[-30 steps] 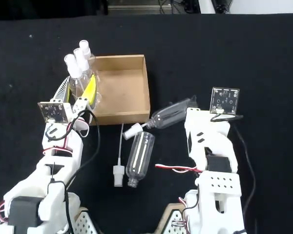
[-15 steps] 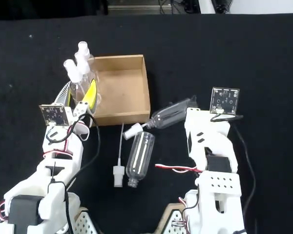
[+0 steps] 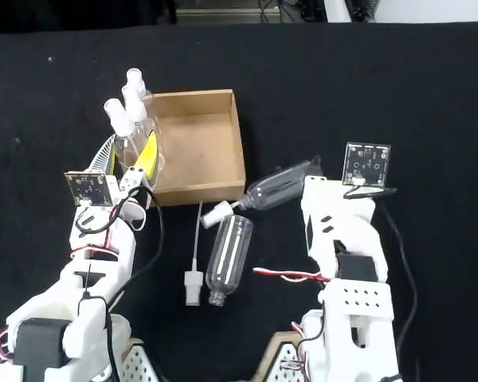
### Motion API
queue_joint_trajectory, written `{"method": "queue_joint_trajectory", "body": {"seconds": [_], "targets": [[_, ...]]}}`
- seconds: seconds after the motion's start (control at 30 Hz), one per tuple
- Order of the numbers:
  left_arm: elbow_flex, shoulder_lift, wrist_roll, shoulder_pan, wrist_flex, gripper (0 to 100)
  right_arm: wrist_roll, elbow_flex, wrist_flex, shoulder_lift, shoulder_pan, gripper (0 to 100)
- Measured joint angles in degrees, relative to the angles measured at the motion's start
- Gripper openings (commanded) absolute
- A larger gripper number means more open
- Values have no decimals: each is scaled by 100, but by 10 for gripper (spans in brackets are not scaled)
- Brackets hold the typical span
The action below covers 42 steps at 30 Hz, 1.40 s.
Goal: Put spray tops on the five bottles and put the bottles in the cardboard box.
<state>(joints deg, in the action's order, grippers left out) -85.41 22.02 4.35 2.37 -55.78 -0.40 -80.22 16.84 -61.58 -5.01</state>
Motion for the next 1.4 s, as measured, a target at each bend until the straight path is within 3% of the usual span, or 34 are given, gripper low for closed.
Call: {"method": "queue_joint_trajectory", "body": {"seconds": [1.4], "targets": [[0,-484,9,0,-79,34,0,0,0,0,0,166]]}}
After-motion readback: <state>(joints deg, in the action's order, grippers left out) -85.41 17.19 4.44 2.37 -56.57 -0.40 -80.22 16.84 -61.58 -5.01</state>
